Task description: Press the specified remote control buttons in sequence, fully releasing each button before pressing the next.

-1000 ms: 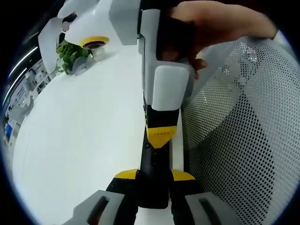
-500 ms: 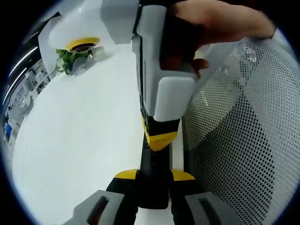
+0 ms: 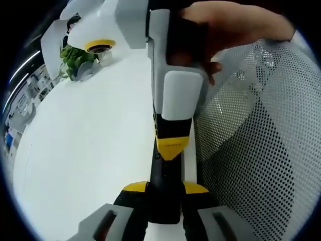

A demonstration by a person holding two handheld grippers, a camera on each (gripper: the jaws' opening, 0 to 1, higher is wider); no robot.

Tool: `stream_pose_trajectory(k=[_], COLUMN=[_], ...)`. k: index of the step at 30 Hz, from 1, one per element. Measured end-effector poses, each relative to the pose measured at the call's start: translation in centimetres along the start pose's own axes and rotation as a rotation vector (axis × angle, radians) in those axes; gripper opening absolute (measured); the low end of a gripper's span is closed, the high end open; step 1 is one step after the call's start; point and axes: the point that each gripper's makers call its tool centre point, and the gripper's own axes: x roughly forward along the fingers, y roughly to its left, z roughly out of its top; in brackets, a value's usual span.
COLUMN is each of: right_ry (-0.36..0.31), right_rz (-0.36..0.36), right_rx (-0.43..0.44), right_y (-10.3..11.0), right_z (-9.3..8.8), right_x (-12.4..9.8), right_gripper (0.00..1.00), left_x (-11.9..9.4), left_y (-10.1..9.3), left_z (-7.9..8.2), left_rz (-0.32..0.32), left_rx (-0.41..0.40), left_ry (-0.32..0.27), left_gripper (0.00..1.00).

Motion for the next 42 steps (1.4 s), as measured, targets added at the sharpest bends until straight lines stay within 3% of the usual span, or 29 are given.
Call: stream_pose_trajectory(k=[9,18,23,42], right_ry=[0.029,0.034,0.013,0.039], right_rz=[0.02,-0.003,0.022,-0.012], right_rx=[0.063,0.005,0.014,-0.034], right_y=[-0.44,-0.32,0.07,-0.24], right_z=[-0.64,-0.7,-0.23,-0.3], right_x=[-0.22,0.09,0.02,0.52], right_gripper=[0.0,0.0,0.0,0.0], left_x=[0.01,-0.13,-0.13,-0.02], left_y=[0.53,0.9,0.91,0.87], left_z=[-0.03,-0.02,0.0,0.08], left_rz=[0.02,0.037,0.036,0.036], left_rx=[-0.028,-0.029,-0.031,-0.025], left_ry=[0.004,0.007,0.001,-0.007], left_gripper=[0.24,0.25,0.25,0.25])
